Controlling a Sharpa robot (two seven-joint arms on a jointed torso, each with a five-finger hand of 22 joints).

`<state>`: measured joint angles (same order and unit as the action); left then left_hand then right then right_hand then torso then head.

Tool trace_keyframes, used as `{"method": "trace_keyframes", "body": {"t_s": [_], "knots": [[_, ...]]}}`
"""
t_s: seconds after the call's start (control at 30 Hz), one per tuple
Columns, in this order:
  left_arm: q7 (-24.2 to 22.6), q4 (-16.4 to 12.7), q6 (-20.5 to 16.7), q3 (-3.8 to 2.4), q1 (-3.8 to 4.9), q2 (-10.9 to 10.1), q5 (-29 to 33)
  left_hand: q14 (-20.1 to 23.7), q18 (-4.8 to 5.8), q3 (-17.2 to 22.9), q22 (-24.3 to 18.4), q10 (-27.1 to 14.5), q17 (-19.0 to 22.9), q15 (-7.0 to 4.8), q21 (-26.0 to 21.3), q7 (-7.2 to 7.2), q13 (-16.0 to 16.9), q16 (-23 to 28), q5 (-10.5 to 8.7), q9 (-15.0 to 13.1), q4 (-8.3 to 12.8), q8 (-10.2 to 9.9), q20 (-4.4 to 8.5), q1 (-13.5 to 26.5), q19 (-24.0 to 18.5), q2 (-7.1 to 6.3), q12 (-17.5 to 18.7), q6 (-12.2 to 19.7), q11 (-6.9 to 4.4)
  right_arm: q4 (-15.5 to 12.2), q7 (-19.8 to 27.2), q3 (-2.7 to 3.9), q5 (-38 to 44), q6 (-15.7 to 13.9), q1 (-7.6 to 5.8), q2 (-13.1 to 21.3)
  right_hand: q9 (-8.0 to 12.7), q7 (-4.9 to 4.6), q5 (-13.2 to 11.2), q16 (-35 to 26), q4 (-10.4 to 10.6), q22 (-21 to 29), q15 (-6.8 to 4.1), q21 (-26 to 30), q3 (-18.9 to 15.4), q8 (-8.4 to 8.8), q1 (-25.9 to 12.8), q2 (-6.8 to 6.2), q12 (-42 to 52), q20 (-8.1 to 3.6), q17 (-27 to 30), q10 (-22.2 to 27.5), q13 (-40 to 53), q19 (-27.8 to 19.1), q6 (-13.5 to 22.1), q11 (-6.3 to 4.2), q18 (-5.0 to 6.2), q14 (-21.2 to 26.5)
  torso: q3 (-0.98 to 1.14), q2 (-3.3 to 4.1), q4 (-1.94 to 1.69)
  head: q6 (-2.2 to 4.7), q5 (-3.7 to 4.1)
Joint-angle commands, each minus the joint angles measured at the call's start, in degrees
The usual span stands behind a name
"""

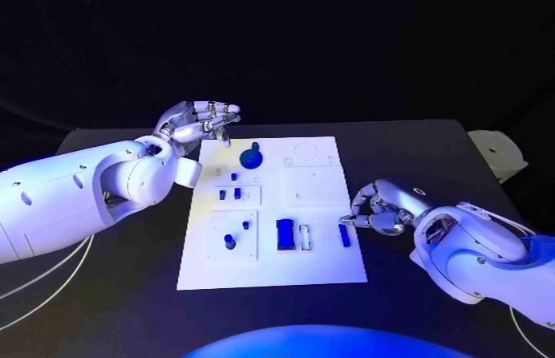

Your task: Assemble the parts on the task board

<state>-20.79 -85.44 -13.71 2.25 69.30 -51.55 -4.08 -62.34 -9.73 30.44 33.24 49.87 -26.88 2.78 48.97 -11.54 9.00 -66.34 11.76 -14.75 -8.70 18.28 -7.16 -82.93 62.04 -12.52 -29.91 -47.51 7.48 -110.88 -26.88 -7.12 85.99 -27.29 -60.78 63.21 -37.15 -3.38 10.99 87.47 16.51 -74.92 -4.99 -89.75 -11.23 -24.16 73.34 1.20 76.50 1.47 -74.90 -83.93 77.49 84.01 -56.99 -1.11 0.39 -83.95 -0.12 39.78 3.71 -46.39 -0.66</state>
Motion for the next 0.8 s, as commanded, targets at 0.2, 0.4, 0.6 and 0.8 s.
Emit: {"method": "trace_keyframes", "body": {"t_s": [0.2,0.4,0.6,0.8], "knots": [[-0.40,0.01,1.02,-0.03,0.03,0.24,0.22,0.43,-0.87,0.36,-0.10,-0.61,0.17,0.09,-0.34,0.10,0.10,-0.35,0.11,0.04,0.01,0.44,-0.45,0.78,-0.12,0.11,-0.67,0.43,0.14,0.19,-0.92,-0.24,4.59,2.90,1.26,0.77,0.14,-0.11,0.42,-0.25,0.04,-15.08,0.55,-0.25,-0.38,0.31,0.97,0.22,-0.22,0.23,-7.43,-0.01,2.41,5.99,0.20,0.31,-0.39,-4.57,-0.07,-0.03,-0.09,0.04,0.46],[-0.38,-0.01,0.99,-0.03,0.02,0.16,0.23,0.43,-0.87,0.36,-0.10,-0.61,0.17,0.09,-0.34,0.10,0.10,-0.35,0.11,0.04,0.01,0.44,-0.45,0.78,-0.12,0.11,-0.67,0.43,0.14,1.24,-1.74,-0.32,5.17,3.62,3.09,-0.90,0.17,-0.11,0.45,-0.29,0.08,-15.08,0.56,-0.25,-0.46,0.31,0.97,0.26,-0.33,0.25,-7.33,0.03,2.34,5.99,0.07,0.32,-0.39,-4.55,-0.01,0.10,-0.19,-0.07,0.23],[-0.36,-0.05,0.98,-0.02,0.02,0.08,0.24,0.43,-0.87,0.36,-0.10,-0.61,0.17,0.09,-0.34,0.10,0.10,-0.35,0.11,0.04,0.01,0.44,-0.45,0.78,-0.12,0.11,-0.67,0.43,0.14,1.89,-1.95,-0.34,5.29,3.62,3.93,-2.25,0.19,-0.11,0.48,-0.30,0.12,-15.08,0.57,-0.25,-0.52,0.32,0.95,0.30,-0.36,0.26,-7.31,0.04,2.32,5.99,0.01,0.32,-0.39,-4.55,-0.08,0.07,-0.20,-0.25,0.06],[-0.35,-0.09,1.01,-0.02,0.02,0.05,0.24,0.43,-0.87,0.36,-0.10,-0.61,0.17,0.09,-0.34,0.10,0.10,-0.35,0.11,0.04,0.01,0.44,-0.45,0.78,-0.12,0.11,-0.67,0.43,0.14,2.56,-2.13,-0.35,5.55,4.01,4.23,-3.23,0.35,-0.06,0.80,-0.31,0.02,-15.08,0.57,-0.25,-0.62,0.49,1.55,0.69,-0.35,0.30,-7.32,0.01,2.35,5.99,-0.23,0.29,-0.39,-4.55,-0.05,0.07,-0.12,-0.40,-0.12]]}}
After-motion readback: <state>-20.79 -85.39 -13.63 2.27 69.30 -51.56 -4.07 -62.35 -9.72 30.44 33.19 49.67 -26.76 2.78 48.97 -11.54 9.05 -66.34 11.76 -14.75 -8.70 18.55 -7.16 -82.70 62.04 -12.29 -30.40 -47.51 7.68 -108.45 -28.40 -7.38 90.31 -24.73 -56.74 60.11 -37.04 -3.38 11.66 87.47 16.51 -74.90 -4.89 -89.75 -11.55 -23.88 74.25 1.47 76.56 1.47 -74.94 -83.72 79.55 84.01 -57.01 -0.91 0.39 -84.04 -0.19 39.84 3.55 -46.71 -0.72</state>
